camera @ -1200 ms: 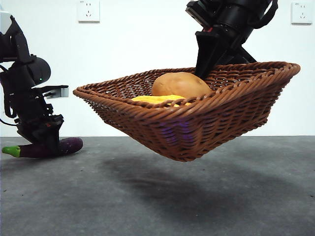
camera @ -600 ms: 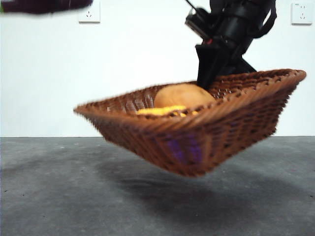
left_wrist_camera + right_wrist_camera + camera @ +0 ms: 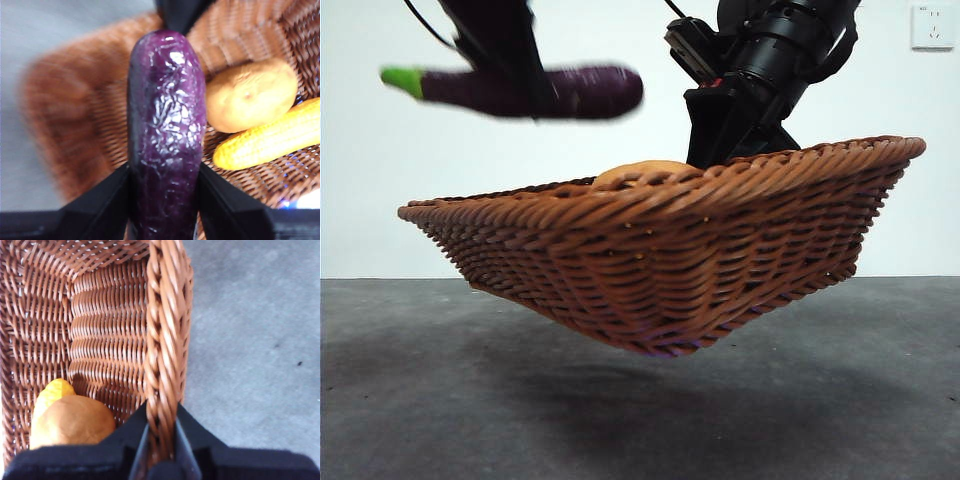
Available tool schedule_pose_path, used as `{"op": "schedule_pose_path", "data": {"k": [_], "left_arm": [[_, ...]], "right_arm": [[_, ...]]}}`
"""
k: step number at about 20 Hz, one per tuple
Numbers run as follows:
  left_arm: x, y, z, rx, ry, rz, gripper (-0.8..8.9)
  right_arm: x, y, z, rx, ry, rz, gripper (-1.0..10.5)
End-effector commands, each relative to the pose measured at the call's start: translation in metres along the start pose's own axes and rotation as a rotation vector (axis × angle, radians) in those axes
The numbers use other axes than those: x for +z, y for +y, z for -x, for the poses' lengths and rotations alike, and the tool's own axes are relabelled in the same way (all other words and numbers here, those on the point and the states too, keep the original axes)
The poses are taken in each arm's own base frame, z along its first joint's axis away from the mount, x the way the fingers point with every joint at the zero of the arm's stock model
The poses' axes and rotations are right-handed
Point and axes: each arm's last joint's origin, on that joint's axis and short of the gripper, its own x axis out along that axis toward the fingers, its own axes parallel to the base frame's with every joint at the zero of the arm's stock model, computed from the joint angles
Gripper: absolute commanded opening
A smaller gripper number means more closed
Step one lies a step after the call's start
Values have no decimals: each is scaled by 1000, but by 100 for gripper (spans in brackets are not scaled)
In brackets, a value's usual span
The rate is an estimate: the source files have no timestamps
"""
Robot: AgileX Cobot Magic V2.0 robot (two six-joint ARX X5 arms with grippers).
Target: Help me put the vegetables on the table into the basket
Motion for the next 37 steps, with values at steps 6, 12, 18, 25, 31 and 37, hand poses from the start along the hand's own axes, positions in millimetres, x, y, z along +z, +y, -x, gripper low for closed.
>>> {"op": "schedule_pose_path", "data": {"k": [6,12,18,25,31,37], "left_arm": [[6,16,-55,-71,72,-20,-6],[8,22,-77,-146,55,24,138],[4,23,-70,-138,61,119,496],[-15,7,42,70,-170,206,495],[-70,-41,143,265,-348,443,-17],[-92,-91,180,329,-450,450,-7]], "right_arm": [[2,1,0,16,-25,8,-12],[3,1,0,15,-35,14,-12],[2,1,0,15,-32,11,-12],[3,0,1,14,-35,-1,-12],[4,0,1,14,-41,-26,-12],[10,-1,2,13,-99,-57,-12]]}}
